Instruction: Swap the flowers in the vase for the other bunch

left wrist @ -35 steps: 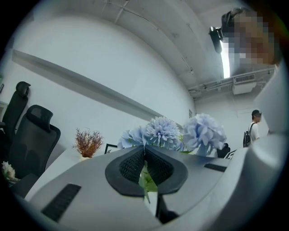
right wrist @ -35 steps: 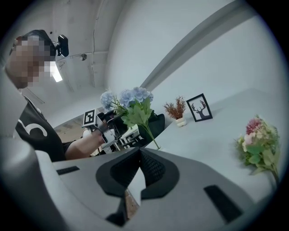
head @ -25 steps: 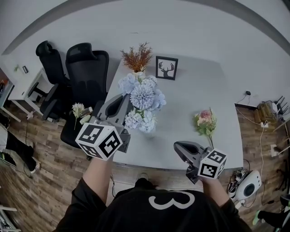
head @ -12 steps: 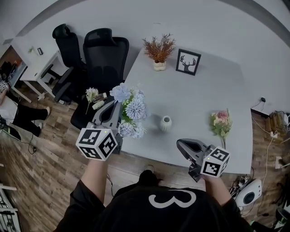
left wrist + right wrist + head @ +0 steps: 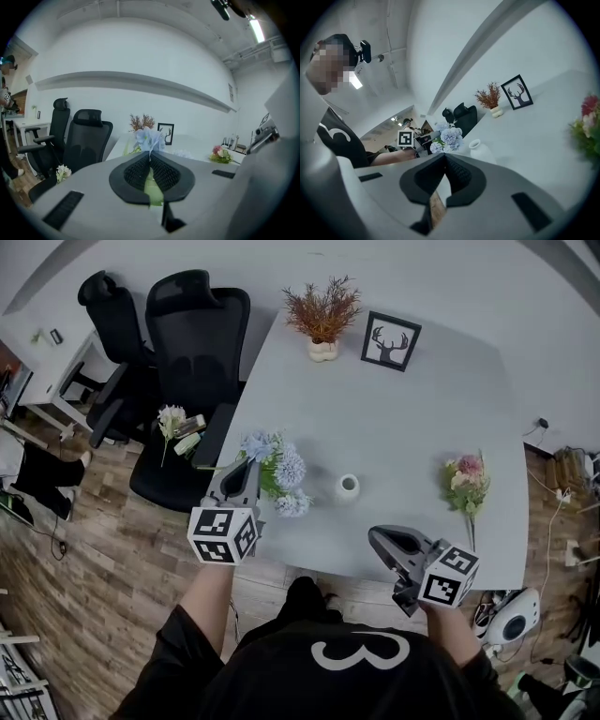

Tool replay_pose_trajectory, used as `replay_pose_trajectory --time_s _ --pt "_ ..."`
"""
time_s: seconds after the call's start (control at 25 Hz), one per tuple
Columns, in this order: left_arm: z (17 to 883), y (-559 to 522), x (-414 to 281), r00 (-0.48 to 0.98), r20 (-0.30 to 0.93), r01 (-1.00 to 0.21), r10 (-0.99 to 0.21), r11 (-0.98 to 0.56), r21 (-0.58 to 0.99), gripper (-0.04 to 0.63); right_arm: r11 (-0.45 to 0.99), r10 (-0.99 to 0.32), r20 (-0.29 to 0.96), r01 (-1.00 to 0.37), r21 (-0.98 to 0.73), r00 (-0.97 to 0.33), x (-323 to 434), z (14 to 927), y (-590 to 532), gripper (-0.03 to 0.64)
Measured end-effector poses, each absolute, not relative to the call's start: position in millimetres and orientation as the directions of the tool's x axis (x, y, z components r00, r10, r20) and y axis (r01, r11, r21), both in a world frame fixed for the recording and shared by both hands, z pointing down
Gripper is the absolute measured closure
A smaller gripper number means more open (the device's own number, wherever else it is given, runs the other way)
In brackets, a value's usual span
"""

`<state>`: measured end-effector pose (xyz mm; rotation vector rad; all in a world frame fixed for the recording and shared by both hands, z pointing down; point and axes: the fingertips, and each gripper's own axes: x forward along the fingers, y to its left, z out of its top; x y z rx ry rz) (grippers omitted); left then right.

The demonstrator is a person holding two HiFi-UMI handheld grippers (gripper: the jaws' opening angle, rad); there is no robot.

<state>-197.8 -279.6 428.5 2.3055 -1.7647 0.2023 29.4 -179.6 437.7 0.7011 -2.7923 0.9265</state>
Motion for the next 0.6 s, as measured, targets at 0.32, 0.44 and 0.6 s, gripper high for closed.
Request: replay_pose_trajectory --time_s 0.32,0.44,0.6 --pt "496.8 -296.2 -190.8 0.308 0.352 -0.951 -0.884 -0.277 0.137 0.586 0.662 -0.427 0.283 -0.510 -0.549 -0.859 26.0 452.2 -196.5 0.609" --pt "513.1 -297.9 -190.6 0.317 0.383 -0.948 -0.867 -0.282 0.147 0.586 0.653 -0.433 0.287 -0.517 -0.553 -0.854 23.1 453.1 -200.1 0.609" --pt "527.5 -296.1 -188.4 0.341 0.404 -0.939 -0.849 -0.291 0.181 0.586 0.647 -0.437 0.291 -0.523 -0.556 -0.851 22.0 455.2 -200.1 0.609"
